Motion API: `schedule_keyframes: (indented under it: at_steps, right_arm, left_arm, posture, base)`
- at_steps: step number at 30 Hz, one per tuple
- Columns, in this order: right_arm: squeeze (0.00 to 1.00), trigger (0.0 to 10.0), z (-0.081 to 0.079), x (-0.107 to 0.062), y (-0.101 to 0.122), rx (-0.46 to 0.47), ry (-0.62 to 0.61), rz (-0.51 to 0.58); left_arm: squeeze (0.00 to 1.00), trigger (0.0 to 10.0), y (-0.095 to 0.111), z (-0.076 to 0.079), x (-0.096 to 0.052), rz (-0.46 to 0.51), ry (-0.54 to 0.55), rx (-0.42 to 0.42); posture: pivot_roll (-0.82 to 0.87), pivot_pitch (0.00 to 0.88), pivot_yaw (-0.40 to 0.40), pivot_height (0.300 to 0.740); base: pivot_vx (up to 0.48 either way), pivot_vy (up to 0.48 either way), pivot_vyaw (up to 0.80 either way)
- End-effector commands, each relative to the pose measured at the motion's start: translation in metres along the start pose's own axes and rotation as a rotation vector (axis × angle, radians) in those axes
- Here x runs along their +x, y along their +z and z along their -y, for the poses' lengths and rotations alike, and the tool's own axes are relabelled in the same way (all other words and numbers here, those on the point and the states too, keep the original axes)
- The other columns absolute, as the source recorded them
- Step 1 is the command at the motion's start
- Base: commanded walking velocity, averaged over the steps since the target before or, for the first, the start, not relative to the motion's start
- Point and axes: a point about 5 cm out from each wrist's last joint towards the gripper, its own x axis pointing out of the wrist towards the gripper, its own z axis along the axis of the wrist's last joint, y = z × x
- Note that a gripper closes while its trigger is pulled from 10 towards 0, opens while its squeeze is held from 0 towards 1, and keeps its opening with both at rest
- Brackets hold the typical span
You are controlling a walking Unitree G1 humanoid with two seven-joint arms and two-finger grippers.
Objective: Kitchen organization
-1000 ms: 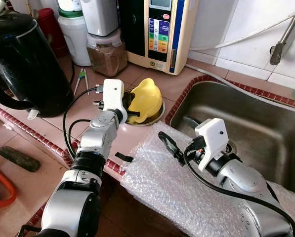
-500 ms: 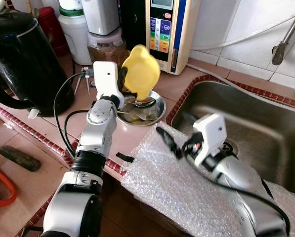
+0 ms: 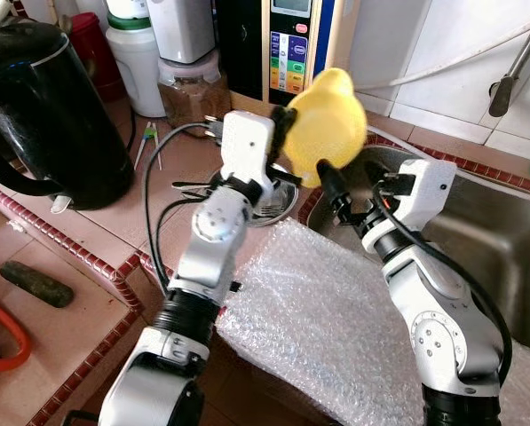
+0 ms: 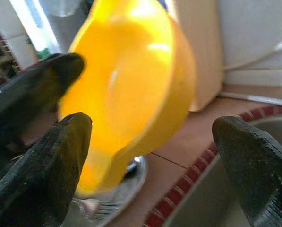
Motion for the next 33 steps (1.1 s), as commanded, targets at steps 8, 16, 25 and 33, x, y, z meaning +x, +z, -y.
schedule_keyframes:
  at_steps: [8, 16, 25, 33]
  right_arm:
    - [0.0, 0.0, 0.023, 0.011, 0.003, 0.016, -0.182, 0.001]
    - [0.0, 0.0, 0.032, 0.014, 0.008, -0.037, -0.259, 0.018]
    - [0.0, 0.0, 0.039, 0.018, 0.015, -0.119, -0.311, 0.045]
    - [0.0, 0.0, 0.043, 0.018, 0.017, -0.156, -0.344, 0.064]
  left_arm:
    - [0.0, 0.0, 0.01, 0.012, 0.0, 0.056, -0.058, 0.014]
    - [0.0, 0.0, 0.009, 0.012, -0.002, 0.056, -0.068, 0.029]
    - [0.0, 0.0, 0.009, 0.014, -0.004, 0.05, -0.079, 0.034]
    - [0.0, 0.0, 0.007, 0.015, -0.005, 0.039, -0.085, 0.035]
  posture:
    - [-0.18, 0.064, 0.063, 0.74]
    - [-0.18, 0.064, 0.065, 0.74]
    - [-0.18, 0.065, 0.063, 0.74]
    - [-0.17, 0.067, 0.067, 0.74]
  base:
    - [0.0, 0.0, 0.0]
    - [0.0, 0.0, 0.0]
    - [0.0, 0.0, 0.0]
    - [0.0, 0.0, 0.0]
